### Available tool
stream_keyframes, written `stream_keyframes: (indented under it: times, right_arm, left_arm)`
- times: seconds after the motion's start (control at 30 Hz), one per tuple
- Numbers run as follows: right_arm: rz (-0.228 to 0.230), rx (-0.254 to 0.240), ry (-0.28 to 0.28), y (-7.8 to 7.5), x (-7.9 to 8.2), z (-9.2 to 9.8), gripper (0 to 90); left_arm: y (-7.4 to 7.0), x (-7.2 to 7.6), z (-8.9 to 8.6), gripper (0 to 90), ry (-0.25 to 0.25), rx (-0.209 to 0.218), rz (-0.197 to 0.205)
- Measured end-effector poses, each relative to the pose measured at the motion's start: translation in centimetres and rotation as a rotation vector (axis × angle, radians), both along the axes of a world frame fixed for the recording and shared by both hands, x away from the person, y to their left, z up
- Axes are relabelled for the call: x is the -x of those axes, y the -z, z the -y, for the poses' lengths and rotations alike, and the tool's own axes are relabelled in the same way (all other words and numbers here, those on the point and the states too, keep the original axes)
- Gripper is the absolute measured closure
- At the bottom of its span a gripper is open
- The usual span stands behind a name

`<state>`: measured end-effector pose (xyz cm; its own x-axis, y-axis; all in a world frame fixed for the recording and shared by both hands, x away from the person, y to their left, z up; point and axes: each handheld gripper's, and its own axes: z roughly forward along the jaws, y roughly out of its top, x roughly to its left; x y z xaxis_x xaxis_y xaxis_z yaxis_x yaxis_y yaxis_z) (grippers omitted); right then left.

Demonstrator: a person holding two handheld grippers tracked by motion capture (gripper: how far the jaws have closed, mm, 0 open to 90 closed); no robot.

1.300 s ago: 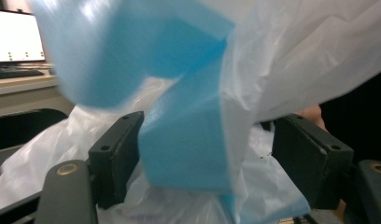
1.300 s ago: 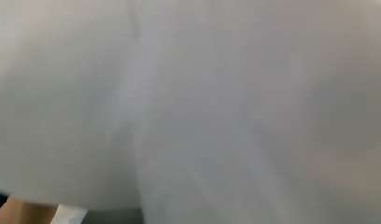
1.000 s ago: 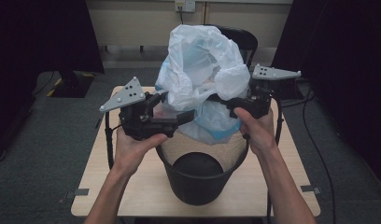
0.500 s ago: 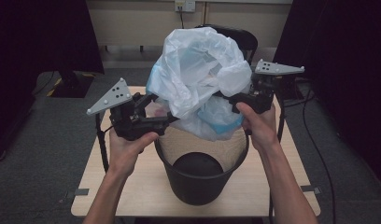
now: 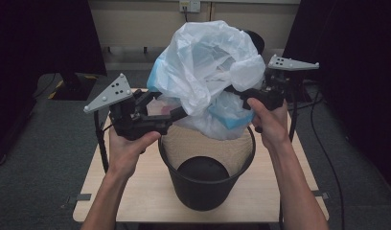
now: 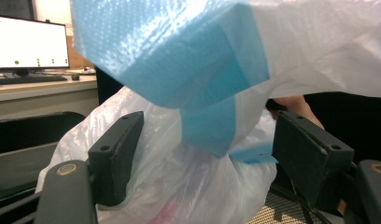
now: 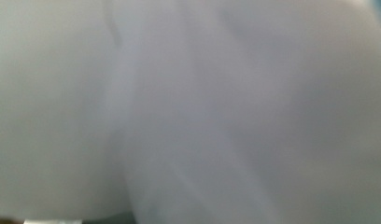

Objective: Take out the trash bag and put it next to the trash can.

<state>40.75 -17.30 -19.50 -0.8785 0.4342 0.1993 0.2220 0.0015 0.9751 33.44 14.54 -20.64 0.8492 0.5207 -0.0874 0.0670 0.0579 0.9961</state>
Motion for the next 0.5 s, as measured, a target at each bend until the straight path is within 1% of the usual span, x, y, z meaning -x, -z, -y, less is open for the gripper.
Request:
stream_keyframes:
  times: [0.1,0.23,0.27,0.3,0.37,0.4,0.43,0.47,0.5]
  right_arm:
    - [-0.018,-0.016,0.005,0.3,-0.7,0.4,88.1]
    - [-0.026,-0.030,0.011,0.5,-1.3,0.7,88.2]
    - [-0.026,-0.030,0.011,0.5,-1.3,0.7,88.2]
    - [-0.029,-0.028,0.014,0.4,-1.5,0.7,88.2]
    - [-0.030,-0.028,0.018,0.3,-1.6,0.7,88.2]
    - [-0.026,-0.029,0.021,0.2,-1.8,0.8,88.2]
    - [-0.024,-0.033,0.023,0.0,-1.9,0.9,88.2]
    - [-0.023,-0.035,0.026,-0.1,-1.9,0.9,88.2]
    - [-0.023,-0.035,0.026,-0.1,-1.9,0.9,88.2]
  left_arm:
    - [0.3,-0.2,-0.1,25.9,-0.009,0.007,0.000]
    - [0.2,-0.2,-0.1,25.9,-0.010,0.011,-0.003]
    - [0.1,-0.3,-0.1,25.9,-0.008,0.008,0.001]
    - [-0.4,-0.3,0.0,25.7,-0.012,-0.012,0.000]
    - [-0.6,-0.4,0.0,25.6,-0.014,-0.013,0.004]
    - [-1.0,-0.5,0.1,25.8,-0.016,-0.002,0.004]
    - [-1.0,-0.5,0.1,25.7,-0.016,-0.002,0.004]
    - [-1.5,-0.9,0.5,25.6,-0.034,-0.020,0.014]
    - [-1.5,-0.9,0.5,24.9,-0.034,-0.020,0.014]
